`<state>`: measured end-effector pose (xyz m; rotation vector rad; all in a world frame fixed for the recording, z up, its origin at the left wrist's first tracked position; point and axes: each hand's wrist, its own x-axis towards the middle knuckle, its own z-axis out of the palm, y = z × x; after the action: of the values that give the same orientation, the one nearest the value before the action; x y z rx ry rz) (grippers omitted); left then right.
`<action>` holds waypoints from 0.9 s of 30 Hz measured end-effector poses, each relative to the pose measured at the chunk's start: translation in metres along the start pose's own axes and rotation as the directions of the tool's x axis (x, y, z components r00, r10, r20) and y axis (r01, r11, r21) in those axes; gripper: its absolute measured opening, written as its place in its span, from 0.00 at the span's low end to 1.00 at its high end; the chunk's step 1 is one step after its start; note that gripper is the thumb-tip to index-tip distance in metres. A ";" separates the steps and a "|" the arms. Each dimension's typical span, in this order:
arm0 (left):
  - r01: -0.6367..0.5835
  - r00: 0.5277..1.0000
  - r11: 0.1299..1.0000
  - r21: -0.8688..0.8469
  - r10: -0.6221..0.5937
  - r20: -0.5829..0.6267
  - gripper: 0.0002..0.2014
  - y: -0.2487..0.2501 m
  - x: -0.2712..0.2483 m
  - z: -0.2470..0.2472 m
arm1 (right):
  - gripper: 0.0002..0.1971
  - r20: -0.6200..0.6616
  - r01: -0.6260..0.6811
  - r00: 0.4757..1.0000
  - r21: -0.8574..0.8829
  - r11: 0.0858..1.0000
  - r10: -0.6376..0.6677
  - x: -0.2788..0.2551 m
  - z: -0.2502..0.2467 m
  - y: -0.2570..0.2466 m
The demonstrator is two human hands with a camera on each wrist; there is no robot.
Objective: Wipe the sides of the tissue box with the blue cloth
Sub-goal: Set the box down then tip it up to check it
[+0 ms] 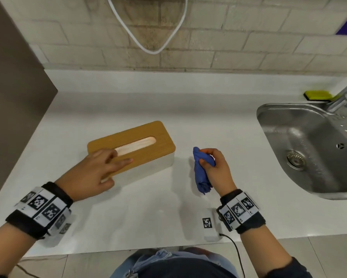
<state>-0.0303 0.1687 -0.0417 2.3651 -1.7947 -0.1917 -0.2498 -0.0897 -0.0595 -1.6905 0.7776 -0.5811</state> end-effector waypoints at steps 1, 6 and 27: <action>0.070 0.997 0.998 -0.010 -0.070 -0.040 0.29 0.001 0.001 -0.004 | 0.10 0.012 0.004 1.000 0.031 1.000 -0.004 -0.004 -0.001 -0.002; 0.226 0.959 0.973 -0.044 -0.231 -0.166 0.27 0.061 0.055 0.011 | 0.16 0.101 0.039 0.994 0.032 0.999 -0.042 -0.010 -0.006 -0.005; -0.036 0.897 0.763 -0.645 -0.260 -0.358 0.27 0.077 0.063 -0.020 | 0.20 0.067 0.116 0.991 0.039 0.992 -0.118 -0.006 -0.016 -0.016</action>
<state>-0.0814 0.0891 -0.0058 1.8270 -1.1271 -0.2295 -0.2622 -0.0935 -0.0395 -1.7231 0.6183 -0.6105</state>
